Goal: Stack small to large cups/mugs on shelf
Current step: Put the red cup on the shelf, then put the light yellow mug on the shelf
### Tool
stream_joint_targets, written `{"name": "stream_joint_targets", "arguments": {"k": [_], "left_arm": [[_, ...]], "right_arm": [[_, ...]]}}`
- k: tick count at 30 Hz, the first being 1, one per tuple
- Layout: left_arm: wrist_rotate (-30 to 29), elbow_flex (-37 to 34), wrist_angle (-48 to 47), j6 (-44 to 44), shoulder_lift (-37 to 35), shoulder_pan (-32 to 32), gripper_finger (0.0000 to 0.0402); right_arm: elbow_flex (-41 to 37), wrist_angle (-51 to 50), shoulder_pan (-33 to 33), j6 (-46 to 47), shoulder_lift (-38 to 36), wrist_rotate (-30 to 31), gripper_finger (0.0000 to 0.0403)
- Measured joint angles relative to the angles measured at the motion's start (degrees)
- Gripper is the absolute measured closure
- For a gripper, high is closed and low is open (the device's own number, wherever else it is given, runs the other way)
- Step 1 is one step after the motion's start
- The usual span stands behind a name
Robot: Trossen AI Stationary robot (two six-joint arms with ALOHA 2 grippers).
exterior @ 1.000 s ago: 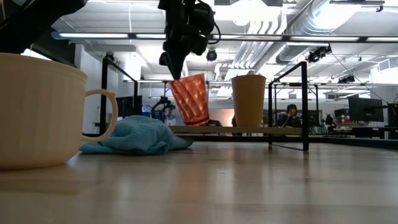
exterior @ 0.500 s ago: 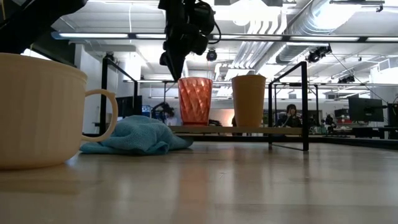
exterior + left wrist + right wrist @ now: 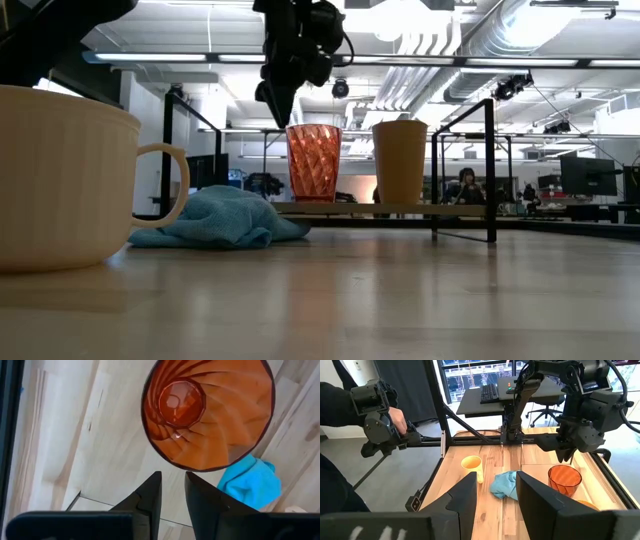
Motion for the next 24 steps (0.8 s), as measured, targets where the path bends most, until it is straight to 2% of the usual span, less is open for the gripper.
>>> {"name": "stream_joint_targets", "arguments": {"k": [4,12,24], "left_arm": [[-0.02,0.00,0.01,-0.02,-0.39,-0.01,0.0327],[4.87,-0.02,0.02,-2.96,-4.79,-0.89,0.0327],[8.31,-0.02,0.01,-4.71,-18.63,-9.32,0.0327]], "right_arm": [[0.00,0.00,0.02,0.30,-0.02,-0.22,0.0273],[0.00,-0.02,0.02,1.85,-0.02,-1.44,0.0273],[0.00,0.00,0.02,-2.07,-0.01,-2.87,0.0273]]}}
